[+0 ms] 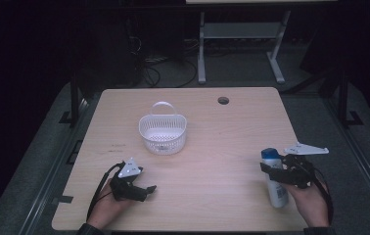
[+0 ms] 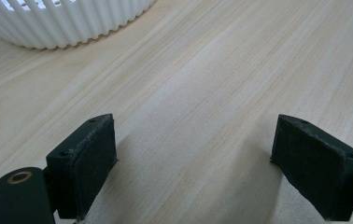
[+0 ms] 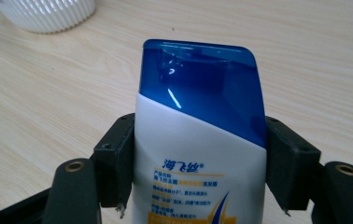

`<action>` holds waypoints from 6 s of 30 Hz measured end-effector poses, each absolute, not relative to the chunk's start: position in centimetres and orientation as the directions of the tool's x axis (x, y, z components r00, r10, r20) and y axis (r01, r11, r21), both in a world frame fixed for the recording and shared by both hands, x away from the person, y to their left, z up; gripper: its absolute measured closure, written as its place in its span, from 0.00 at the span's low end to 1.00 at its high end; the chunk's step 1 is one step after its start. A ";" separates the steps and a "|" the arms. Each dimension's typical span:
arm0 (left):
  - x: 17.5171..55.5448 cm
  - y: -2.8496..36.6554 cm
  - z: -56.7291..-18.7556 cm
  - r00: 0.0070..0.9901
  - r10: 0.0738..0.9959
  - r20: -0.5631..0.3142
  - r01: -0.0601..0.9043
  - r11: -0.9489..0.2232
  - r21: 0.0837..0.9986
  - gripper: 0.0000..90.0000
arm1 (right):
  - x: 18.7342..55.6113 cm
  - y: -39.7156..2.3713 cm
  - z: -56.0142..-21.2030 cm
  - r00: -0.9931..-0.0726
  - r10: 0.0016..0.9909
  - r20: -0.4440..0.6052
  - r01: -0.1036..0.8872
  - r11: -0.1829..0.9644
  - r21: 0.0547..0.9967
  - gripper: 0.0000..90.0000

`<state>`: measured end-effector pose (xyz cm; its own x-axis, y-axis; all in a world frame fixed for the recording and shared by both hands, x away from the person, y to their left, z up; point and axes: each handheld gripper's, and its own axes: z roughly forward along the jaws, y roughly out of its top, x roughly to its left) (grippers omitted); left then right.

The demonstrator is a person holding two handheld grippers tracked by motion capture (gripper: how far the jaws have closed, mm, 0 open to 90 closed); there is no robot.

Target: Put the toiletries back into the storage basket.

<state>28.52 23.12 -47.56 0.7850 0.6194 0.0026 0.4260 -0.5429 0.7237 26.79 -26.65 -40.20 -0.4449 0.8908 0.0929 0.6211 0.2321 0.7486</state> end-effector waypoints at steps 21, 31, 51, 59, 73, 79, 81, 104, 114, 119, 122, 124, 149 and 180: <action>28.5 23.1 -47.6 0.785 0.619 0.002 0.426 -0.543 0.724 0.14 | 24.8 -27.6 -38.7 -0.462 0.884 0.072 0.487 0.185 0.853 0.38; 28.5 23.1 -47.6 0.785 0.619 0.002 0.426 -0.543 0.724 0.14 | 24.8 -27.8 -37.8 -0.462 0.882 0.088 0.455 0.150 0.878 0.38; 28.5 23.1 -47.6 0.784 0.621 -0.001 0.429 -0.540 0.724 0.14 | 26.3 -25.9 -34.3 -0.507 0.858 0.079 0.378 0.139 0.916 0.38; 28.5 23.1 -47.5 0.786 0.619 0.002 0.427 -0.545 0.721 0.14 | 27.4 -25.0 -33.3 -0.534 0.842 0.076 0.357 0.143 0.923 0.38; 28.5 23.1 -47.6 0.784 0.621 0.000 0.429 -0.541 0.724 0.14 | 29.6 -21.9 -32.0 -0.576 0.816 0.054 0.339 0.178 0.924 0.38; 28.5 23.1 -47.6 0.784 0.621 0.000 0.429 -0.541 0.724 0.14 | 30.2 -20.8 -31.4 -0.589 0.807 0.044 0.326 0.187 0.927 0.38; 28.5 23.1 -47.5 0.784 0.621 0.000 0.429 -0.541 0.724 0.14 | 30.5 -20.3 -31.1 -0.594 0.803 0.044 0.320 0.186 0.929 0.38; 28.5 23.1 -47.5 0.782 0.624 0.001 0.431 -0.541 0.722 0.14 | 32.6 -16.8 -30.2 -0.633 0.773 0.043 0.306 0.199 0.931 0.38; 28.5 23.1 -47.6 0.781 0.624 0.001 0.430 -0.539 0.724 0.14 | 33.7 -14.3 -29.7 -0.658 0.753 0.036 0.292 0.210 0.933 0.38; 28.5 23.1 -47.5 0.781 0.624 0.001 0.431 -0.540 0.723 0.14 | 34.3 -13.2 -29.3 -0.671 0.741 0.029 0.283 0.220 0.934 0.38; 28.5 23.1 -47.5 0.782 0.624 0.000 0.431 -0.541 0.723 0.14 | 34.6 -12.5 -29.1 -0.676 0.736 0.023 0.276 0.224 0.935 0.38; 28.5 23.1 -47.5 0.782 0.624 0.000 0.431 -0.541 0.722 0.14 | 34.9 -12.1 -29.0 -0.680 0.733 0.020 0.271 0.226 0.936 0.38; 28.4 23.0 -47.6 0.786 0.618 0.001 0.425 -0.543 0.724 0.14 | 37.4 -7.0 -28.0 -0.710 0.704 0.003 0.236 0.235 0.943 0.38; 28.4 23.0 -47.6 0.787 0.617 0.002 0.425 -0.544 0.724 0.14 | 40.1 -2.6 -29.8 -0.726 0.688 0.016 0.255 0.247 0.935 0.38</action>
<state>28.43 22.99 -47.56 0.7872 0.6167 0.0016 0.4247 -0.5440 0.7237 40.11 -2.57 -29.83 -0.7257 0.6879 0.0164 0.2551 0.2468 0.9349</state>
